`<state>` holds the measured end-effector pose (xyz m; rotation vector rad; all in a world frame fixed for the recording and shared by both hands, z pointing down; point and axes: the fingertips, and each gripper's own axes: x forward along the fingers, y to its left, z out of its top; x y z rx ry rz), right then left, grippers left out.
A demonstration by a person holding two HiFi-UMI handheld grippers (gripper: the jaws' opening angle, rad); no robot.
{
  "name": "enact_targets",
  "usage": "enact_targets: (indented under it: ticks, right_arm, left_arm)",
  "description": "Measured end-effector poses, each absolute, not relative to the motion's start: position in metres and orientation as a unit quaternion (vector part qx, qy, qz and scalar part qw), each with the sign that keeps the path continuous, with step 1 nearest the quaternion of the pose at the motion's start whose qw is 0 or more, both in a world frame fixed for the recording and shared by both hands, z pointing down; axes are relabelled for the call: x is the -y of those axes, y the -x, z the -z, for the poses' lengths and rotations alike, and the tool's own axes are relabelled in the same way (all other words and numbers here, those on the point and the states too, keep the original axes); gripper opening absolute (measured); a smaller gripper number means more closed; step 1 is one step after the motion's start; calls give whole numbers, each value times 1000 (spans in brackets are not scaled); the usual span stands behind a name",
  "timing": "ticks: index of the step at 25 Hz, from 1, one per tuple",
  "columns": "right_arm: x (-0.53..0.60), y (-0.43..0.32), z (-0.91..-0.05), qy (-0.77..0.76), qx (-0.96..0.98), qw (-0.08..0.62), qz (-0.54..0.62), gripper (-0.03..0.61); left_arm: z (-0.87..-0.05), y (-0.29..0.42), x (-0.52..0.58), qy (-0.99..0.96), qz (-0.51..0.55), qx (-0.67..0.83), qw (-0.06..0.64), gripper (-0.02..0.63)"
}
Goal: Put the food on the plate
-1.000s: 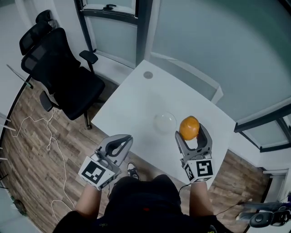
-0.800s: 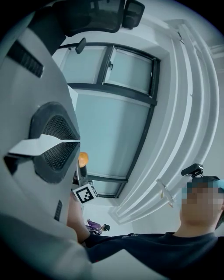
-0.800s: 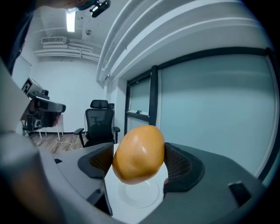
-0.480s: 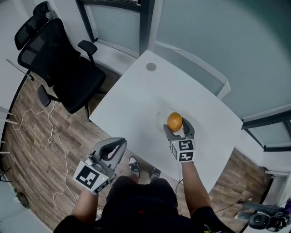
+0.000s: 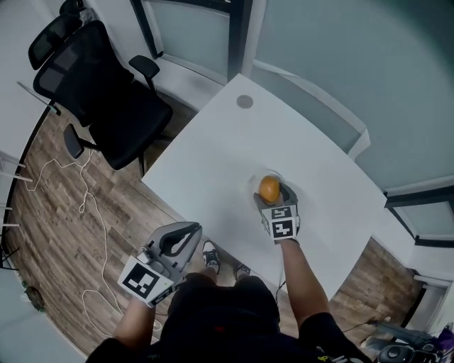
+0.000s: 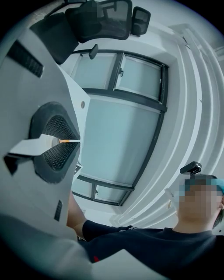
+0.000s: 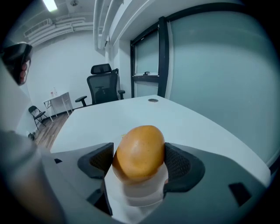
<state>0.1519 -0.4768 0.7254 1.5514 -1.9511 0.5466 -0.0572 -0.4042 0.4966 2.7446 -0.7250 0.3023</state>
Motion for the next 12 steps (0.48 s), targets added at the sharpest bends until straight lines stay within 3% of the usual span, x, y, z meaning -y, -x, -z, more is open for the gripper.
enact_targets:
  ticks: [6,12]
  right_arm:
    - [473,-152,-733,-570,732,303,-219,373]
    - [475,-153,-673,-593,744,247,-182,387]
  left_arm:
    - [-492,62,408,-944,-103,273,153,35]
    - [-480,58,410,-949,-94,267,140,34]
